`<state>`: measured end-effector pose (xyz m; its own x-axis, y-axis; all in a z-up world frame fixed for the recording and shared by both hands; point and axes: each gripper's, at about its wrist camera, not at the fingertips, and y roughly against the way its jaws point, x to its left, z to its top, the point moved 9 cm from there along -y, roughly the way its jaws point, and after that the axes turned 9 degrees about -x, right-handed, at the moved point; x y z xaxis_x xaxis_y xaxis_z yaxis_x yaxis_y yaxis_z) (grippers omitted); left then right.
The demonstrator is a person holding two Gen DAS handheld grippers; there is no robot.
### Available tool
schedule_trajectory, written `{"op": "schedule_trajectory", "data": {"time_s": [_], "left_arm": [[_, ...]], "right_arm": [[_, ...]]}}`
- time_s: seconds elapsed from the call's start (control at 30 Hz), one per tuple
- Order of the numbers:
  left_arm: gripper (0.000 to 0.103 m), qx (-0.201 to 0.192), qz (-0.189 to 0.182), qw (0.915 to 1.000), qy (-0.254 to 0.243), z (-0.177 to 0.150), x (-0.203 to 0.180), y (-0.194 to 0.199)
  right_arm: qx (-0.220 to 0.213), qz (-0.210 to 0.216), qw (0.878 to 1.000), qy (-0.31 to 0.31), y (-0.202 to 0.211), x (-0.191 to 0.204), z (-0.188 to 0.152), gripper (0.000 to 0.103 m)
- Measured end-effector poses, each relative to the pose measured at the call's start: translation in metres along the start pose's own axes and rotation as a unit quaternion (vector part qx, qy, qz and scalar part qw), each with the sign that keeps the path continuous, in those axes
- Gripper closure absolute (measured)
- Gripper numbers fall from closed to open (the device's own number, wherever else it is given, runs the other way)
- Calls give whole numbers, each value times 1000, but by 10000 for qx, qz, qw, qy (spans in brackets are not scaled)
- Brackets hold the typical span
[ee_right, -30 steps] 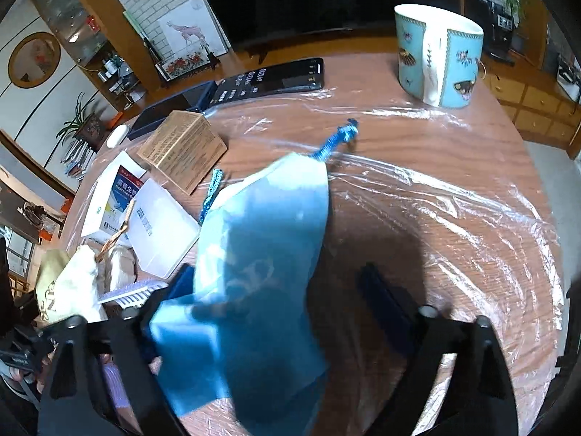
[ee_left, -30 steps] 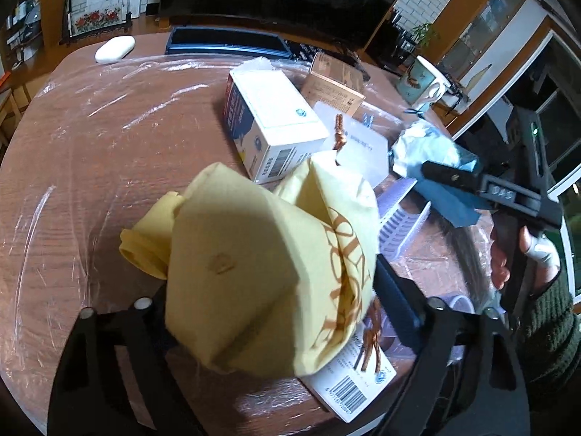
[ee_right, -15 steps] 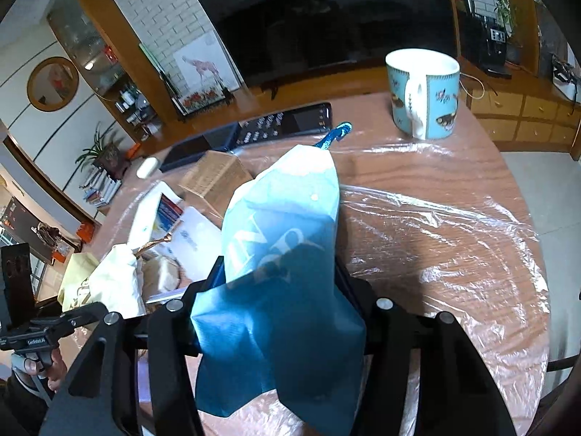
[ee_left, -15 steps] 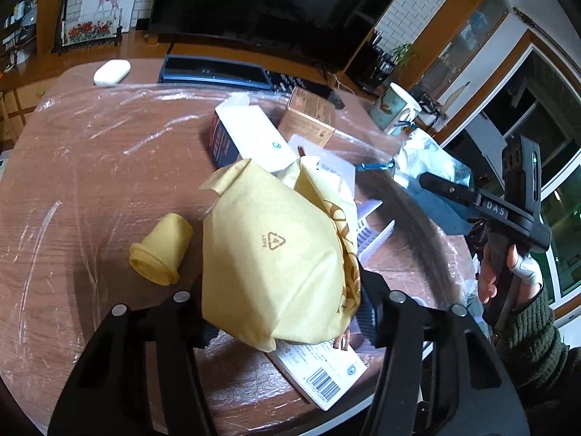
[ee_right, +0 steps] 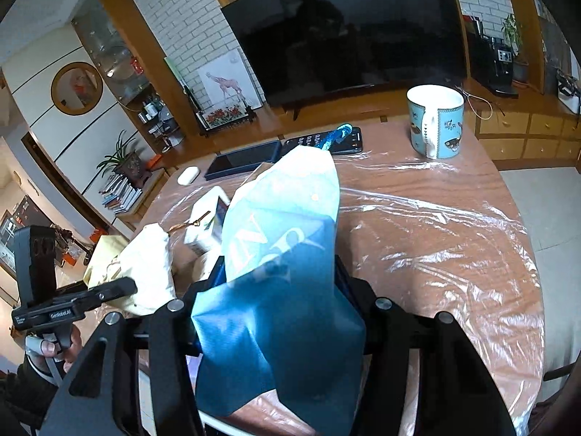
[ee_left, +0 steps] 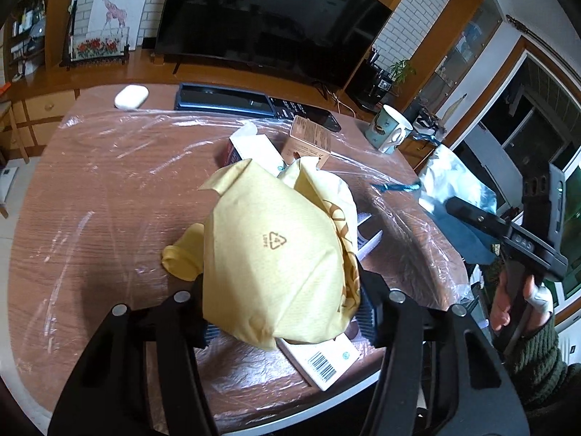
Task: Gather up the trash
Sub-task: 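Carry both held bags off the table toward the black trash bin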
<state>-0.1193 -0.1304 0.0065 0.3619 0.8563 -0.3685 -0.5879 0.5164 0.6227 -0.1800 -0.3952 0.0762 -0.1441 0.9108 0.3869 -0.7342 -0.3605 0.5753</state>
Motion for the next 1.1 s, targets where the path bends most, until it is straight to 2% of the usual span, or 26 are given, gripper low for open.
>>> {"op": "schedule_trajectory", "data": {"time_s": [0.23, 0.53, 0.83, 1.1], "left_arm": [[45, -81, -30, 9997, -220, -2, 1, 18], [45, -72, -286, 9984, -473, -14, -2, 43], [45, 129, -481, 9959, -753, -53, -21, 68], [45, 331, -469, 9950, -815, -94, -46, 89]], "right_arm": [[-74, -66, 9999, 24, 27, 18, -15, 48], [-111, -193, 9997, -35, 62, 42, -48, 48], [151, -135, 9998, -42, 95, 53, -91, 48], [603, 173, 9980, 35, 114, 55, -133, 48]]}}
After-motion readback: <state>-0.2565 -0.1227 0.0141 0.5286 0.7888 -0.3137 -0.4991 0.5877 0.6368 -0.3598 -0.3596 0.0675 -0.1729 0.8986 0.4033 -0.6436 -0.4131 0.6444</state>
